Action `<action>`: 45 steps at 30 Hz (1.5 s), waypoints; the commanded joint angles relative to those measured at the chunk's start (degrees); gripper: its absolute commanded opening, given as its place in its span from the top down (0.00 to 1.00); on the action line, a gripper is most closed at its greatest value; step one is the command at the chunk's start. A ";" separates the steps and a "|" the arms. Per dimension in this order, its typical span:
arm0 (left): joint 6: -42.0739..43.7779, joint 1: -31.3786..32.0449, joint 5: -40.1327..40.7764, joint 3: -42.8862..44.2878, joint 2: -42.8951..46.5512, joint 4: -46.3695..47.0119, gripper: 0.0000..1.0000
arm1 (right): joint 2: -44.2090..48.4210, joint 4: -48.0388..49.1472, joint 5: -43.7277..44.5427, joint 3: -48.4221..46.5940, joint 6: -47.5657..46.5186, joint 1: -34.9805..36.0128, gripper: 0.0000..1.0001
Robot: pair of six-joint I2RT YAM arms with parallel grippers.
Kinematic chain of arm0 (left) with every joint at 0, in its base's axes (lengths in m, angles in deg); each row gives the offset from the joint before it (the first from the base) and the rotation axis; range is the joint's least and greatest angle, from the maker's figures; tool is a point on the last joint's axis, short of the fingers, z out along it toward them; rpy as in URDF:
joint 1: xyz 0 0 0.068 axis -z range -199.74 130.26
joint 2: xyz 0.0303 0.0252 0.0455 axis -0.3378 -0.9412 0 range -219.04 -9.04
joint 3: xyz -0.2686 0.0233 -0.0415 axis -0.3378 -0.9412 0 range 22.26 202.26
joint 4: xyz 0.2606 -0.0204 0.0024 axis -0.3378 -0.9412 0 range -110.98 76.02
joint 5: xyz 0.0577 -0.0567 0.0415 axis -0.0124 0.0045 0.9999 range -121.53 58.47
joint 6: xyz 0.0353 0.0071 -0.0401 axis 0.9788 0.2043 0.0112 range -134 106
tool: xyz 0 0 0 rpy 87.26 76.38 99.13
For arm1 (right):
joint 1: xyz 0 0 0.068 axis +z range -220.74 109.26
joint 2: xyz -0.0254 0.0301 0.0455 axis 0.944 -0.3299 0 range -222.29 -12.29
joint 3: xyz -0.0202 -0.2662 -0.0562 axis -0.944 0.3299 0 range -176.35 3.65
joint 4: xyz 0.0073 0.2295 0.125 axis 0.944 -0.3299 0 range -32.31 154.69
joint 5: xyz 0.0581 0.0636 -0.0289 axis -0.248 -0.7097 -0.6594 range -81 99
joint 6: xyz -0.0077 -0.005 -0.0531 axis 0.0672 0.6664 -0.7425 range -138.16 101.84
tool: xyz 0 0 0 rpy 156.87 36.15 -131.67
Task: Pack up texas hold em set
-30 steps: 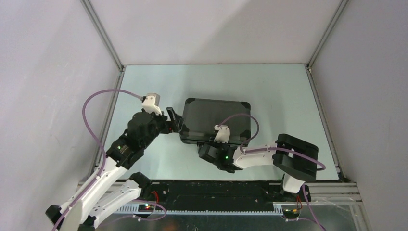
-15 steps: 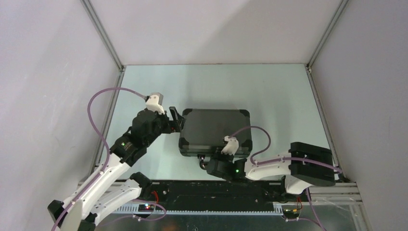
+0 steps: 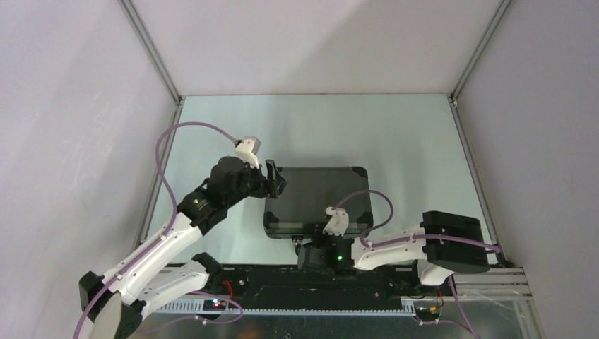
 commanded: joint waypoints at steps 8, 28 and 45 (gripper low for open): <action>0.51 4.11 -1.97 -1.61 0.16 4.82 0.20 | 7.45 -34.44 -1.28 -9.07 -1.75 2.67 0.40; 0.00 12.54 -5.44 -9.40 -11.00 19.24 0.99 | 40.23 -11.12 19.04 20.43 7.32 27.24 1.00; -1.31 15.16 -6.51 -14.90 -19.53 26.12 1.00 | -10.34 -56.40 42.48 2.76 73.41 38.04 1.00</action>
